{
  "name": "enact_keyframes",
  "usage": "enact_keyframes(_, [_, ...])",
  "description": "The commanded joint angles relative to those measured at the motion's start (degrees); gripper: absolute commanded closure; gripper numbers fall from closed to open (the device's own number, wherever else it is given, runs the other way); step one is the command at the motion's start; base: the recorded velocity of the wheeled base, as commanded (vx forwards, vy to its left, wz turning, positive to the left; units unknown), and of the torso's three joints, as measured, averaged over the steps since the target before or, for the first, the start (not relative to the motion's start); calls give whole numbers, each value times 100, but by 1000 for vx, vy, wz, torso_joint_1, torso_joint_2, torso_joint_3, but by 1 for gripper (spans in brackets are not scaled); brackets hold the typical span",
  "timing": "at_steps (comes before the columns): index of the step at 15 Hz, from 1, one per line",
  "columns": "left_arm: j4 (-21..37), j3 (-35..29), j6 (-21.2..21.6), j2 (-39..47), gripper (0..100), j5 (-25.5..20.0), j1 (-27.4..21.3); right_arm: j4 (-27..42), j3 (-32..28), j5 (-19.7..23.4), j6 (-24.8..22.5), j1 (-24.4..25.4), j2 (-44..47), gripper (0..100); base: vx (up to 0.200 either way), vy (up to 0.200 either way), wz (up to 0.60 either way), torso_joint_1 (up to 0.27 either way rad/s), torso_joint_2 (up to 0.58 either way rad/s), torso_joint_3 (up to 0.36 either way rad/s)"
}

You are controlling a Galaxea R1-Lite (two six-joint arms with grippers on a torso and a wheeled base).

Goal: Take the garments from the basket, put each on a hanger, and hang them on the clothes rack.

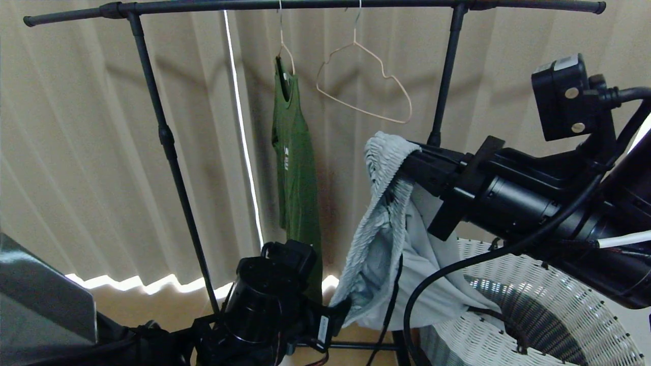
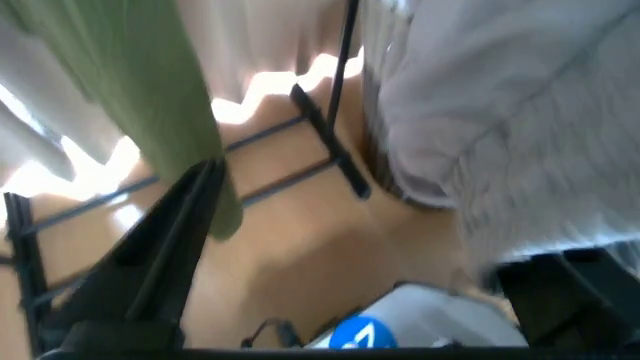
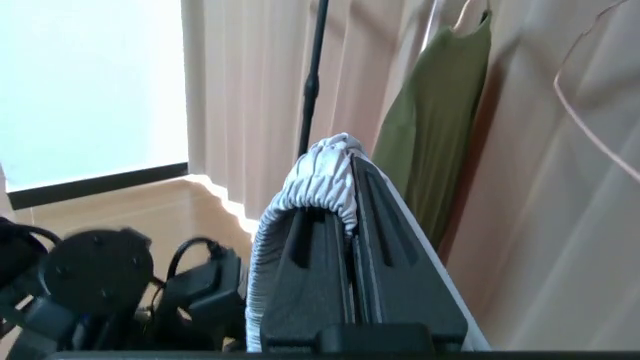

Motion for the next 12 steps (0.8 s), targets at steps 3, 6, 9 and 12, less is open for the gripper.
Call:
enact_keyframes(3, [-707, 708, 126, -112, 100, 774, -6, 17, 18, 2, 0, -252, 8, 100, 0, 0, 0, 0, 0, 0])
enact_keyframes(6, [-1577, 1429, 1348, -1079, 100, 801, 926, -27, -44, -16, 0, -480, 211, 100, 0, 0, 0, 0, 0, 0])
enact_keyframes(9, [-461, 708, 2095, -2345, 100, 484, 2236, -36, -123, -16, 9, -542, 237, 100, 0, 0, 0, 0, 0, 0])
enact_keyframes(12, [1710, -751, 2078, -3232, 100, -52, 2719, -36, -360, -16, 9, -717, 202, 100, 0, 0, 0, 0, 0, 0])
